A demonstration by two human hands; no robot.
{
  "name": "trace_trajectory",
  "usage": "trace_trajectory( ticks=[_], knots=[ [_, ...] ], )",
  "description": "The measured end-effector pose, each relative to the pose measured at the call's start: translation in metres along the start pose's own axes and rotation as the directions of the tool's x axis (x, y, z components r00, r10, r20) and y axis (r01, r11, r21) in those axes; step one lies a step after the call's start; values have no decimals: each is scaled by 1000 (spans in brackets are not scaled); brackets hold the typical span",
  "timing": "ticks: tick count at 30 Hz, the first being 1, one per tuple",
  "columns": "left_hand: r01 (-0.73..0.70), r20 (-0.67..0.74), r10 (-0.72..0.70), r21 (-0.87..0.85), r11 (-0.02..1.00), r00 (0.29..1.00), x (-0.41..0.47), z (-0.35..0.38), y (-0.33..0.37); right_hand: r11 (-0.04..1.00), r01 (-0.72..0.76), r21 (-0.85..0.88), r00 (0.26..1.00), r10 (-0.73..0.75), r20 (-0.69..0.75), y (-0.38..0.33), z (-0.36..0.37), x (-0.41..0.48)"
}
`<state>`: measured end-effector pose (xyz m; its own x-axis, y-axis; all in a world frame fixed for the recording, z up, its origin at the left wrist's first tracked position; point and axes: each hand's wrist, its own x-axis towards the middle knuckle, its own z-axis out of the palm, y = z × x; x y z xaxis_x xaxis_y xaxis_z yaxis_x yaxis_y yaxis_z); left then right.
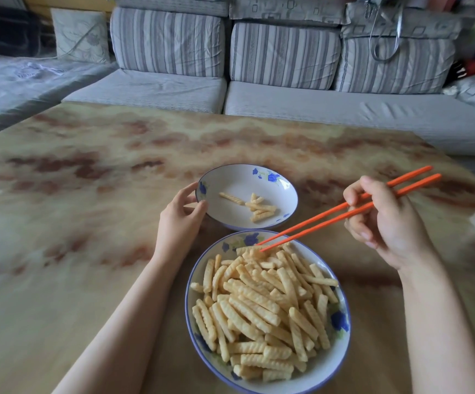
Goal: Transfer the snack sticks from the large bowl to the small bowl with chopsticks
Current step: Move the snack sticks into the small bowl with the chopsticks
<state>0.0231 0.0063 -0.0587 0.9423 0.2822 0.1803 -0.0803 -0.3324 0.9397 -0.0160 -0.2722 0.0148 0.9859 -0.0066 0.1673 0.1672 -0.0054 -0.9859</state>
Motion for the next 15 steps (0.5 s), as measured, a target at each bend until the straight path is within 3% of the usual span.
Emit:
trace_trajectory(
  ticks=[5, 10, 15],
  knots=[
    [3, 4, -3, -9, 1000, 1000, 0, 0, -1, 988, 39, 146, 995, -25, -96, -2, 4, 0],
    [4, 2, -4, -14, 1000, 1000, 0, 0, 0, 946, 141, 291, 950, -47, -309, 1, 6, 6],
    [6, 2, -6, -9, 1000, 1000, 1, 0, 0, 976, 153, 155, 922, -84, -378, 12, 12, 12]
  ],
)
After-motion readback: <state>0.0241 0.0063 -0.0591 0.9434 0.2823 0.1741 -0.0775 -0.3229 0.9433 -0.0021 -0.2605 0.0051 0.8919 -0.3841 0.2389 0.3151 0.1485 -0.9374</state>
